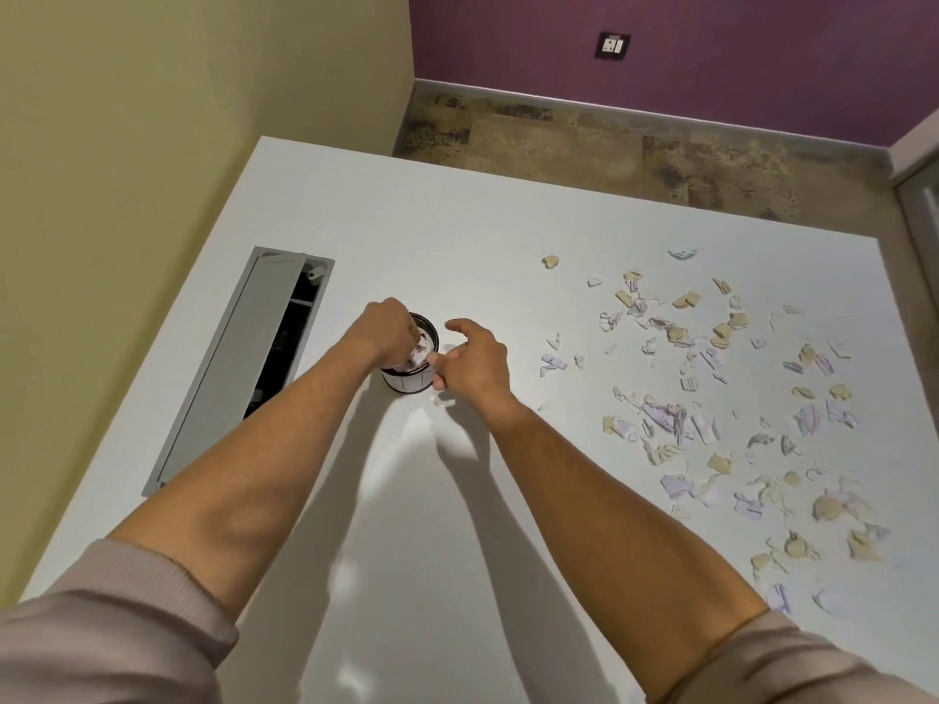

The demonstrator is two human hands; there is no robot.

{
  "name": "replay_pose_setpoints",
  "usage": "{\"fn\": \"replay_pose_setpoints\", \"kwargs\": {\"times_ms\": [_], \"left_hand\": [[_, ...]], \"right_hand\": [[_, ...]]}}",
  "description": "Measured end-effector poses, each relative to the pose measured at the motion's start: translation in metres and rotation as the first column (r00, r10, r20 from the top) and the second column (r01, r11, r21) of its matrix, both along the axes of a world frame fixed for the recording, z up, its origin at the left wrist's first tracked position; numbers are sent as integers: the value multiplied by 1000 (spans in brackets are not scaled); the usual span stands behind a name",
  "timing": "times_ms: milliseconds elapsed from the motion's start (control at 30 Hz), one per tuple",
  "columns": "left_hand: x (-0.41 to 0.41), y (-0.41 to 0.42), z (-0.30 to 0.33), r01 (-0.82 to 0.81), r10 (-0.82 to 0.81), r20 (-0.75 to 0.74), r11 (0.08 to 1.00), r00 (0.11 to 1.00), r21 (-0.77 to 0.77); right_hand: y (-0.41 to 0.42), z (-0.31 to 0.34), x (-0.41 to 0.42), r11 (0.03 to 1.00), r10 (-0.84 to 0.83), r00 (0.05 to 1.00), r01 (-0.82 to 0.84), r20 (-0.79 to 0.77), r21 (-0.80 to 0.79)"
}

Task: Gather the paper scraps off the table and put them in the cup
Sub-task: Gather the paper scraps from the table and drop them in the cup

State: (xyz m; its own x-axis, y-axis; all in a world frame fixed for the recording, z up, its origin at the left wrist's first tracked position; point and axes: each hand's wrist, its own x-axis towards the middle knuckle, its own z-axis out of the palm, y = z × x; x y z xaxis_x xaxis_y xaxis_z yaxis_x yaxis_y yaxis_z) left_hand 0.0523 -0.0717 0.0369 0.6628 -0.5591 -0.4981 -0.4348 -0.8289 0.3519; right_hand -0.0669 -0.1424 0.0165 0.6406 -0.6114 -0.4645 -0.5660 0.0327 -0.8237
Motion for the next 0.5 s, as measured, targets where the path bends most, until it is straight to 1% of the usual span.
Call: {"fn": "replay_pose_setpoints", "kwargs": {"times_ms": [100,167,233,300,367,433,500], "left_hand": [[-11,10,8,-121,136,80,979,988,-164],[-26,18,11,-187,238,134,931,962,-315],[-48,26,11,-160,274,188,871,943,-465],[-76,32,8,-48,218,245,831,945,-555],[-104,40,-2,28,152,256,811,954,-584],[-132,47,-17,73,73,227,816,971,-573],[-155,54,-35,107,-9,189,851,982,-514]], "right_hand": [[-3,8,-15,999,-46,999,45,-14,-17],[-4,12,-32,997,-80,997,80,8,-21],[-3,13,-56,994,-104,993,106,48,-21],[-1,11,-82,992,-116,991,119,72,-33],[0,5,-108,991,-117,991,120,58,-64],[0,-2,-136,989,-124,991,127,44,-81],[2,-9,-164,984,-131,991,133,30,-118]]}}
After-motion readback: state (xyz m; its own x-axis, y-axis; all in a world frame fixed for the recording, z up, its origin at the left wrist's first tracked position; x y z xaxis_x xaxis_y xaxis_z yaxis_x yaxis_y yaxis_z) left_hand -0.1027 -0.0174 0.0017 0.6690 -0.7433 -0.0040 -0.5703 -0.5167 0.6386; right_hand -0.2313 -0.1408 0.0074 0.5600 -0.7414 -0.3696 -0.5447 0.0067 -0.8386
